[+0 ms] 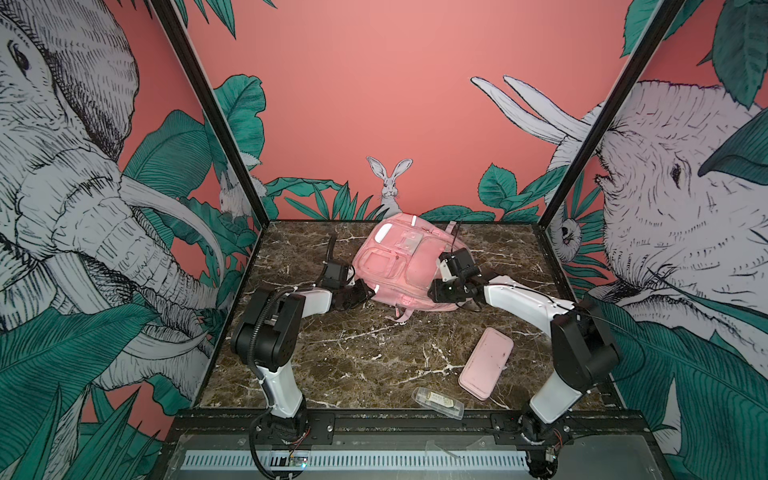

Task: Pack the student bag
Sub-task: 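Withdraw both grippers from the backpack and reach toward its zipper edges, then grasp the zipper pull with the right gripper while the left holds the bag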

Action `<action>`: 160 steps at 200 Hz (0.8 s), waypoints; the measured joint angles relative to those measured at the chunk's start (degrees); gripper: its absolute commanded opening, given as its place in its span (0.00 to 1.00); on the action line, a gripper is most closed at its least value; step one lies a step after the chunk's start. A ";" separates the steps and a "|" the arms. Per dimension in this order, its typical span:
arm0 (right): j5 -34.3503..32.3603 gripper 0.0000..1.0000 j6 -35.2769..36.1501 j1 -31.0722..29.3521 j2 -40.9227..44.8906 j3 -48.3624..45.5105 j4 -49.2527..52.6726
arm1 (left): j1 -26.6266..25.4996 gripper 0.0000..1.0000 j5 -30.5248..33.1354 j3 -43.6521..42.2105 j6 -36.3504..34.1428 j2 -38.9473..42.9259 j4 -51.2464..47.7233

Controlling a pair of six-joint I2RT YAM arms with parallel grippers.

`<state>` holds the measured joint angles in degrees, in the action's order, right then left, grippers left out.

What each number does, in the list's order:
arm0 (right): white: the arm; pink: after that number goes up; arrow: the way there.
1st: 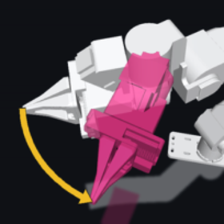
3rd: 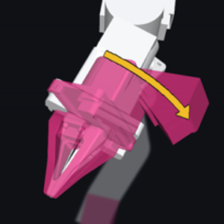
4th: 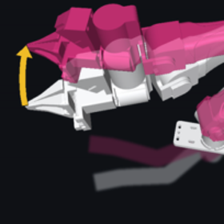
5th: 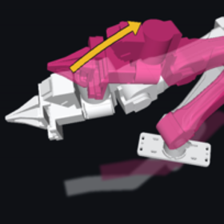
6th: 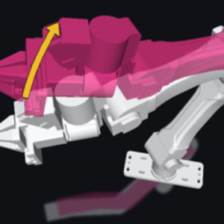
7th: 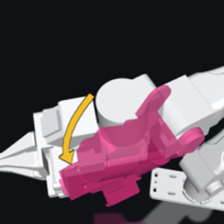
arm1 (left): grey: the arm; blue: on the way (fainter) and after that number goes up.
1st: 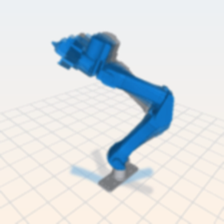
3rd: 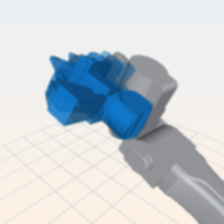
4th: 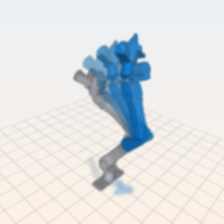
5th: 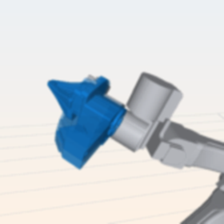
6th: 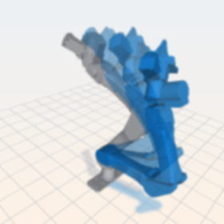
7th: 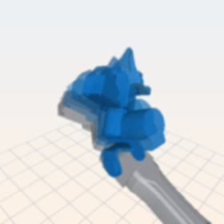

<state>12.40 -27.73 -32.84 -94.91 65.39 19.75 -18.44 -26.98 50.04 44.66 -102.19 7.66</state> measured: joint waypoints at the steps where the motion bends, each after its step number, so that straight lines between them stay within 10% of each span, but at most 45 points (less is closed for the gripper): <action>1: 0.00 0.37 0.02 -0.42 0.15 0.00 0.02 | -0.02 0.29 0.00 0.00 0.02 0.00 0.00; 160: -9.35 0.42 -4.70 -15.56 -14.88 14.97 5.11 | -1.20 0.31 0.42 -0.72 1.86 0.33 0.96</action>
<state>3.05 -32.42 -48.40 -109.80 80.36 24.86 -19.64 -26.57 49.32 46.52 -101.86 8.62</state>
